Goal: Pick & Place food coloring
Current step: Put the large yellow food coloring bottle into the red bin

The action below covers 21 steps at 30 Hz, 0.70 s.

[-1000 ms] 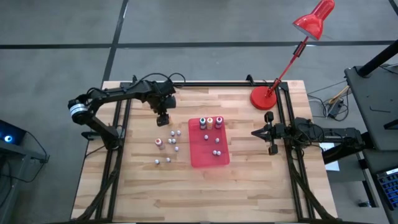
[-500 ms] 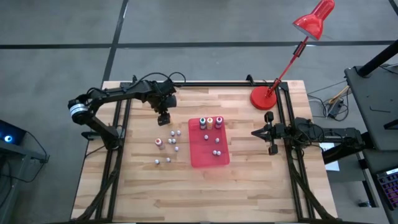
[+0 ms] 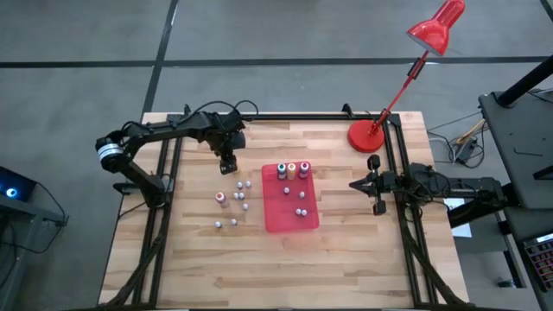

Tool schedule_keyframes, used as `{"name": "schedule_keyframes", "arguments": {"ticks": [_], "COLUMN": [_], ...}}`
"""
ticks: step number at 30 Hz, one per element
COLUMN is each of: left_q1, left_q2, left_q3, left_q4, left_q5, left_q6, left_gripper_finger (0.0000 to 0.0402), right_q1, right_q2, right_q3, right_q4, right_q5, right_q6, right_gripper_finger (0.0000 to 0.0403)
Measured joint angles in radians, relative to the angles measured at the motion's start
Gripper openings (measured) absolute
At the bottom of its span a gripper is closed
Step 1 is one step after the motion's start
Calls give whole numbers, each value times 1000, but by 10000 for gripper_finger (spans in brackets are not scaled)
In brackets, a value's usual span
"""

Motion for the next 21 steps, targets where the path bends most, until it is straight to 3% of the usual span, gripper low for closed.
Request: {"name": "schedule_keyframes", "arguments": {"ticks": [8,21], "left_q1": [1,1], "left_q2": [13,15], "left_q3": [3,51], "left_q4": [7,-29], "left_q5": [-4,6], "left_q6": [-13,-13], "left_gripper_finger": [104,101], "right_q1": [0,0], "right_q2": [0,0], "right_q3": [0,0], "right_q4": [0,0], "right_q5": [0,0], "right_q6": [1,2], "right_gripper_finger": [9,9]}}
